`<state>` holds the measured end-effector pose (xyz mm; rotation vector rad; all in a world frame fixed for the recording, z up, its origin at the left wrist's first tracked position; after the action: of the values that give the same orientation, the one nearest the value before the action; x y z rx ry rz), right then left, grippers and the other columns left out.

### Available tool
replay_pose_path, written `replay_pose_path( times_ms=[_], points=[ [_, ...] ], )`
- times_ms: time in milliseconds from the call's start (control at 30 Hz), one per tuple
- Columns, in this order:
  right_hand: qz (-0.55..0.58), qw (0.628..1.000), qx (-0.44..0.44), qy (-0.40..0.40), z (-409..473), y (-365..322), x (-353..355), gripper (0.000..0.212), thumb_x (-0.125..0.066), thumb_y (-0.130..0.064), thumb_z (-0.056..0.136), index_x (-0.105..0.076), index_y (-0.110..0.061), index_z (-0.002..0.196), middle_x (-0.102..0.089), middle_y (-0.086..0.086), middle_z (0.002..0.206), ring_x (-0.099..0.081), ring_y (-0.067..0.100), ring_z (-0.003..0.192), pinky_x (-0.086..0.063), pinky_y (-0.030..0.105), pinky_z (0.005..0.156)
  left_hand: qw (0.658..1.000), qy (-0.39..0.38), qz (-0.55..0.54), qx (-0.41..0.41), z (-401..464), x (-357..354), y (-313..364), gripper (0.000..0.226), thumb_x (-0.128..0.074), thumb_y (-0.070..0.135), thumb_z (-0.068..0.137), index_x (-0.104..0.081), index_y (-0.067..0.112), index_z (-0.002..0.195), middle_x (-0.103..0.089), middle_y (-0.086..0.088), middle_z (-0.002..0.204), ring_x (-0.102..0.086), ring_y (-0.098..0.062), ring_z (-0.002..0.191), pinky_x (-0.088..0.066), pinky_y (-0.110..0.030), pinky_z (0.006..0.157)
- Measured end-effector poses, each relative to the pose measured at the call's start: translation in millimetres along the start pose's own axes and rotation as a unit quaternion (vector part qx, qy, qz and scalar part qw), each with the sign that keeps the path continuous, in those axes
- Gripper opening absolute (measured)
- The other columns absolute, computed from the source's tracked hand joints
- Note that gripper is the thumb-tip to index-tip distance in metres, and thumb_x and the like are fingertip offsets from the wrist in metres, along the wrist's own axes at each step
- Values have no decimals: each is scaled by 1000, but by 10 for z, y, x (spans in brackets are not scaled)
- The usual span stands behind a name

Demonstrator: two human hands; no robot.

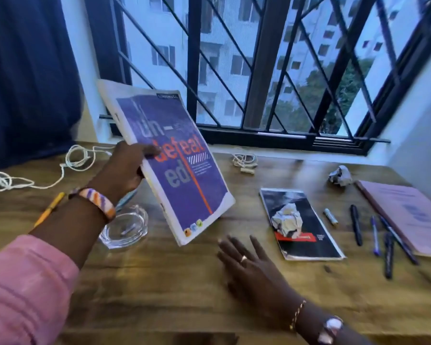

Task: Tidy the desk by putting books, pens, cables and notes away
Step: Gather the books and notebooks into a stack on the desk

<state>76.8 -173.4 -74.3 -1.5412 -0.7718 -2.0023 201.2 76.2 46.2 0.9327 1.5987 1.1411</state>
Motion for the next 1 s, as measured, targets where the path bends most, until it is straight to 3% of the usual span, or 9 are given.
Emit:
replay_pose_path(
  times_ms=[100,167,267,400,533,700,800,900,1000],
  points=[
    [27,999,-23,18,-136,76,-28,36,-44,-34,81,-57,-32,115,-62,-8,126,-57,13,119,-25,42,103,995,-77,16,61,-239,55,-152,17,-50,-1,85,-66,2,86,-72,-8,61,-70,-18,54,-59,-37,59],
    [3,998,-53,26,-166,237,18,36,-43,-30,80,-61,-28,111,-66,-5,119,-61,16,114,-25,43,102,991,-107,23,82,-423,80,-240,25,-47,-1,88,-69,4,79,-73,-7,62,-70,-17,53,-58,-38,57],
    [-71,992,-102,-30,-203,529,22,39,-41,-30,80,-64,-24,111,-68,-3,116,-60,21,115,-27,52,102,984,-127,39,120,-685,72,-448,32,-45,-3,88,-70,3,69,-70,-8,54,-67,-15,45,-56,-31,43],
    [-86,970,-194,-121,-331,882,23,46,-28,-41,85,-61,-31,116,-64,-4,123,-52,20,124,-37,71,84,968,-165,65,179,-897,-78,-791,47,-45,-6,86,-72,3,49,-69,-10,53,-65,-17,42,-56,-29,42],
    [-20,963,-233,-137,-392,1134,-79,71,3,-52,82,-31,-33,141,-28,-10,153,-8,11,145,-14,65,105,957,-187,59,212,-922,-268,-1024,49,-44,-6,88,-71,1,48,-69,-11,52,-65,-17,41,-54,-27,40],
    [-5,965,-244,-101,-448,1346,-115,68,-1,-50,83,-35,-33,140,-33,-9,151,-15,13,144,-15,64,105,953,-189,82,222,-798,-478,-1119,22,-49,-7,86,-66,0,75,-70,-12,58,-67,-19,45,-55,-30,42],
    [-16,970,-222,-94,-391,1432,-104,51,-22,-42,86,-55,-30,124,-56,-1,135,-44,20,132,-32,70,92,951,-174,103,234,-642,-583,-1220,18,-55,-5,83,-69,3,73,-71,-12,59,-67,-19,45,-56,-32,42],
    [-36,976,-205,-72,-323,1516,-76,41,-33,-40,85,-62,-28,110,-64,3,123,-56,23,121,-37,72,84,955,-103,148,234,-434,-533,-1363,11,-55,6,88,-64,0,86,-70,-12,56,-67,-19,44,-57,-35,44],
    [-41,981,-186,-34,-274,1552,-53,40,-35,-40,83,-66,-26,103,-67,5,118,-58,24,118,-35,72,86,963,20,232,135,-158,-344,-1432,31,-73,14,70,-65,-6,93,-70,-24,76,-69,-33,65,-57,-51,66]
  ],
)
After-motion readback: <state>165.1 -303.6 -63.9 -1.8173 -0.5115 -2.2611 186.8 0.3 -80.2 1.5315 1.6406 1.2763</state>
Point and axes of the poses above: each hand's wrist, its own z-axis towards the middle knuckle, its own x-axis out of the back of the hand, y = z × x, the point moved 7 cm from there along z, towards the middle knuckle
